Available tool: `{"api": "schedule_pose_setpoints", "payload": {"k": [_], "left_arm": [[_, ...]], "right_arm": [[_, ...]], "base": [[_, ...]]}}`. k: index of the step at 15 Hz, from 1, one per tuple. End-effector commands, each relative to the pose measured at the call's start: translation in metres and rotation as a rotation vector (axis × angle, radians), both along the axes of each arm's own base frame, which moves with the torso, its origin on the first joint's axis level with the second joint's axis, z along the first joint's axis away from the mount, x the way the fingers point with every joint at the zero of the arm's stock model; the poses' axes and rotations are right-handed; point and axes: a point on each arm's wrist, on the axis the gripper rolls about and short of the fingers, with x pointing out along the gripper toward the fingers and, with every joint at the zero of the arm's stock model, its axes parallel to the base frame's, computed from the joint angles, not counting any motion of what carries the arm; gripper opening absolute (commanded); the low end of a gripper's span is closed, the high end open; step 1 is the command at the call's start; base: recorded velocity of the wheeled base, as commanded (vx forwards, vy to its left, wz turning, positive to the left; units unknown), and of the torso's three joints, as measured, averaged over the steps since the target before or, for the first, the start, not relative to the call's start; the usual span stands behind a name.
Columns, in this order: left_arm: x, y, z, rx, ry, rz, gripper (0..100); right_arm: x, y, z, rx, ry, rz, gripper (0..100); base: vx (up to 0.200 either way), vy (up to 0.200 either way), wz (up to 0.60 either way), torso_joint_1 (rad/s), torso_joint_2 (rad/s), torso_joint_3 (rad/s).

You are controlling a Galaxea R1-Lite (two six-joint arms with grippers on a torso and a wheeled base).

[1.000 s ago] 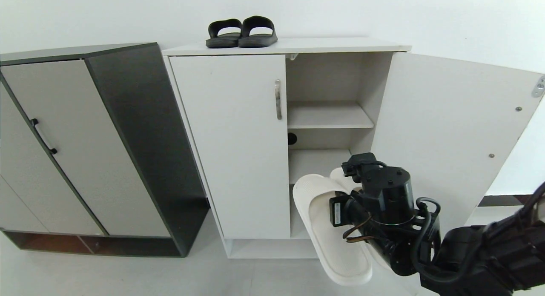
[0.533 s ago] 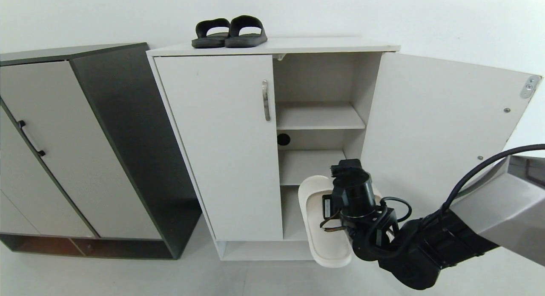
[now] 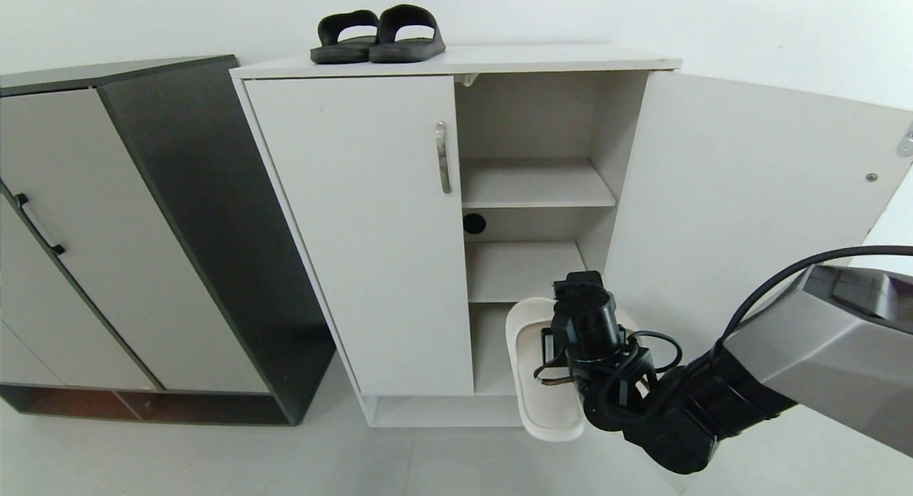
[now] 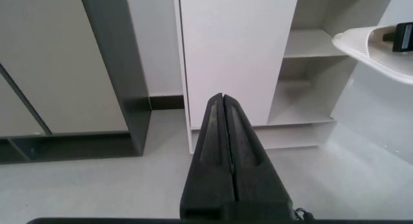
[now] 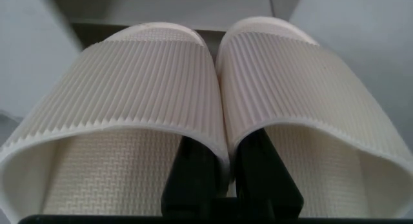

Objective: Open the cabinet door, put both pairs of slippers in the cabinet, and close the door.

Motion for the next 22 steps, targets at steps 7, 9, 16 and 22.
{"api": "schedule_pose_setpoints", "payload": {"k": [7,9,16,22], "left_arm": [[0.000,0.000,0.000,0.026,0.005,-0.013,0],[0.001,0.000,0.000,0.043,0.021,-0.029,0],[0.000,0.000,0.000,0.043,0.001,-0.024,0],[0.000,0.000,0.000,0.040,0.003,-0.023,0]], "right_arm": [[0.008,0.008,-0.011,0.040,-0.047,0.000,0],[0.009,0.008,-0.011,0.046,-0.051,0.001,0],[0.011,0.013,-0.001,0.025,-0.230,0.096,0],[0.019,0.015,-0.030,0.000,-0.199,0.080,0]], "base": [[0.000,0.000,0.00,0.003,0.00,-0.195],[0.000,0.000,0.00,0.010,0.00,-0.195],[0.000,0.000,0.00,0.003,0.00,-0.077],[0.000,0.000,0.00,0.000,0.00,0.000]]}}
